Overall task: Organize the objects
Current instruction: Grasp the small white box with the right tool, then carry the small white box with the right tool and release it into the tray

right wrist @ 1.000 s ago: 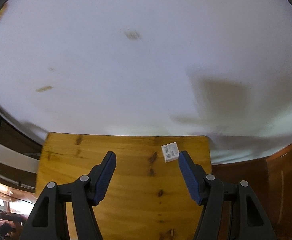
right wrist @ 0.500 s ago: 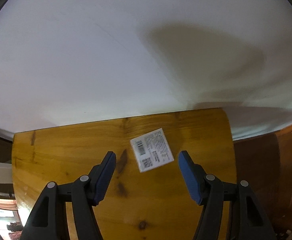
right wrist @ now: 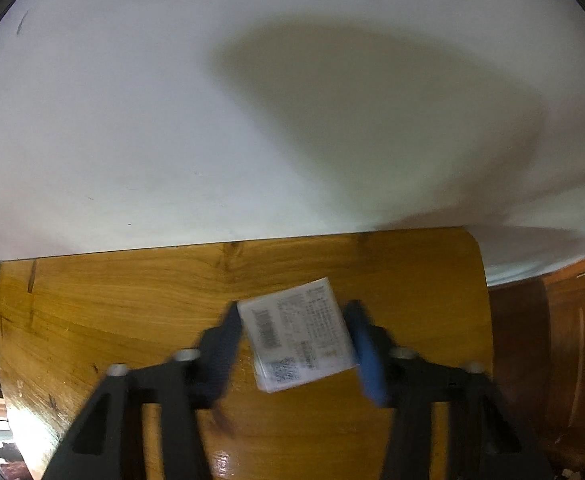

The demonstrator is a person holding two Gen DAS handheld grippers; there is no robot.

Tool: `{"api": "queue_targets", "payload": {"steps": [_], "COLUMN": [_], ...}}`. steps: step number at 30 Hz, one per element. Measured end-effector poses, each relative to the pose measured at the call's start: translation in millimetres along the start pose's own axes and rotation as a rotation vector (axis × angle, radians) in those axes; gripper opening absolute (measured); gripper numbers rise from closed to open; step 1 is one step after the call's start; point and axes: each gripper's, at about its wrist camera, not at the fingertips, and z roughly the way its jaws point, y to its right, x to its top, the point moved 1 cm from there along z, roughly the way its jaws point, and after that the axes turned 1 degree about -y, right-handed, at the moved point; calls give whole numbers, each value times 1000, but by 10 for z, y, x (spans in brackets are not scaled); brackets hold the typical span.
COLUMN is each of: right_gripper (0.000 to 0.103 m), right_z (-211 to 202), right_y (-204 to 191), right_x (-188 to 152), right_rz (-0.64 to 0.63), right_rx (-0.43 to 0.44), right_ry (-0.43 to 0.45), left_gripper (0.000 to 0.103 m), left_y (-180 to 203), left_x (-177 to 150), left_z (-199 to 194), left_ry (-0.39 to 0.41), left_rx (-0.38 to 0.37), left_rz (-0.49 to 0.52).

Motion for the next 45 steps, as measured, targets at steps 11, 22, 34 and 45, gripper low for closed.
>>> {"api": "queue_targets", "payload": {"steps": [11,22,34,45], "right_gripper": [41,41,41,41], "right_z": [-522,-1636,-2961,-3658], "right_y": [-133,-246,-253,-457], "right_x": [-213,-651,-1152,-2019], "right_rz": [-14,-48,-83,-107], "right_rx": [59,108,123,78], "right_ry": [42,131,231,247], "left_gripper": [68,68,68,68], "left_y": [46,174,356,480], "left_x": [-43,-220,-694,-1063], "left_z": [-120,-532,-1177,-1623], "left_ry": [25,99,206,281], "left_rx": [2,-10,-8,-7], "left_rz": [-9,-22,-23,-38]}}
